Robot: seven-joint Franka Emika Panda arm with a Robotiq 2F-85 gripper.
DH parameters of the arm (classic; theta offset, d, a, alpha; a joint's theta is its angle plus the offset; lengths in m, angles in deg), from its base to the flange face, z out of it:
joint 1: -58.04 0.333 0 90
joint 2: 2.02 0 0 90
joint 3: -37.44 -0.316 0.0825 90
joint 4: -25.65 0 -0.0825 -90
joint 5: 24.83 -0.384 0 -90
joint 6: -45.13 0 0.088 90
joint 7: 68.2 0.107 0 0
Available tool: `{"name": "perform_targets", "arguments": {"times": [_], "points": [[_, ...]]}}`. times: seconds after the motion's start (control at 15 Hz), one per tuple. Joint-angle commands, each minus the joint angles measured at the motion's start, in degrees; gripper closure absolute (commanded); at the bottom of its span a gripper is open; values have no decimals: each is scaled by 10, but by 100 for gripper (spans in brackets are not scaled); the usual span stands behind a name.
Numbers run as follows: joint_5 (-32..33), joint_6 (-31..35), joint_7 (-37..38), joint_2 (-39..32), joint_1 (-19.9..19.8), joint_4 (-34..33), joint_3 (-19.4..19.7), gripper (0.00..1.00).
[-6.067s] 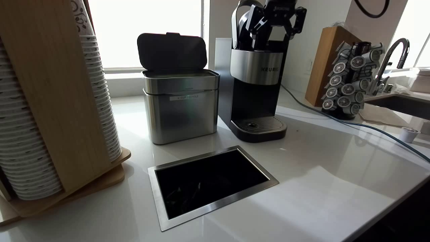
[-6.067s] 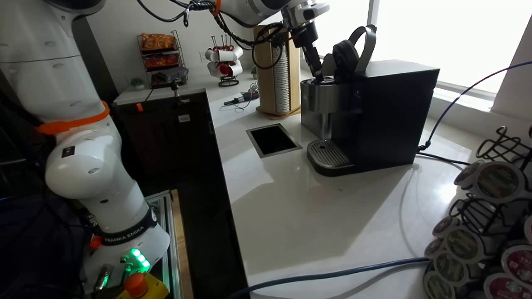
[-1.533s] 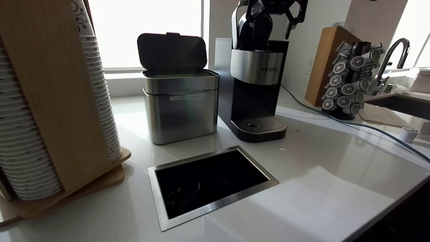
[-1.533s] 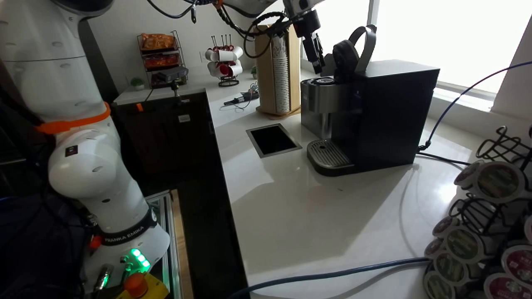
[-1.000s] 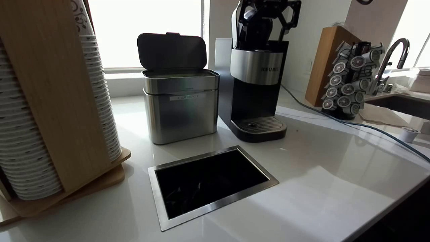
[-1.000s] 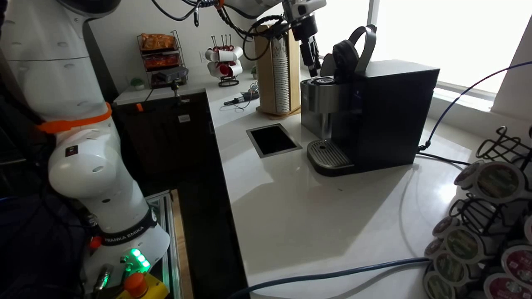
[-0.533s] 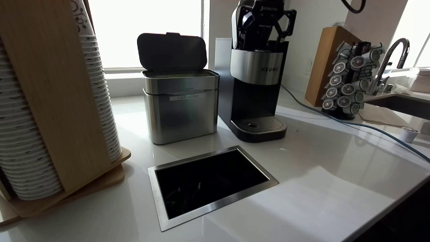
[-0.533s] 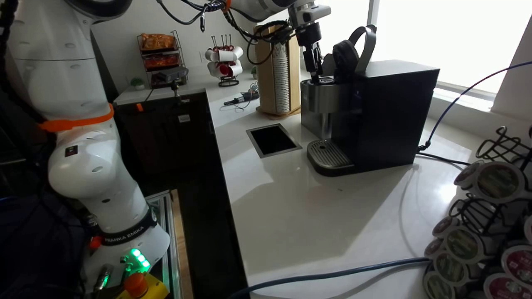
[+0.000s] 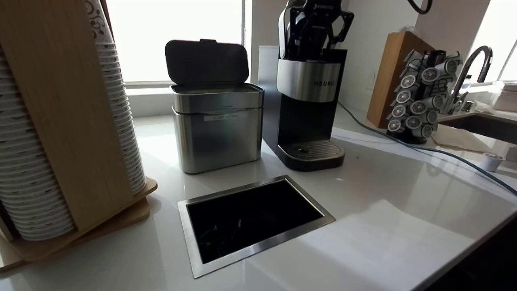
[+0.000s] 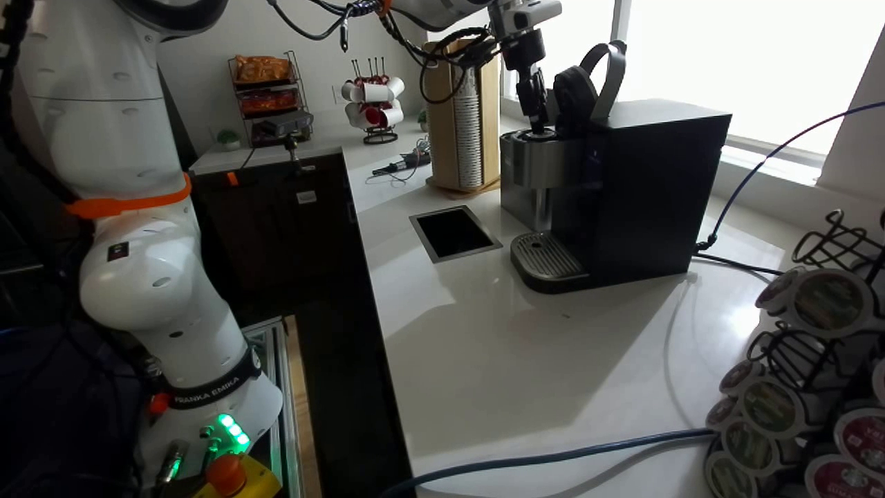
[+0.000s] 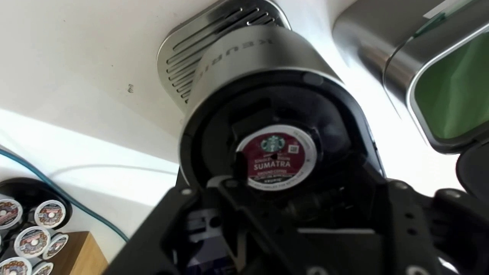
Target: Open the coffeemaker then remove the coffee pod from the chamber.
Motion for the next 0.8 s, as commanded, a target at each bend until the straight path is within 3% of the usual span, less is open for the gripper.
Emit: {"name": "perform_targets", "arguments": {"times": [0.0, 0.33, 0.73], "points": [[-10, -6, -14, -10, -1, -13, 2, 53], [-14, -7, -25, -13, -1, -13, 1, 28], [-21, -14, -38, -4, -1, -4, 1, 35]]}}
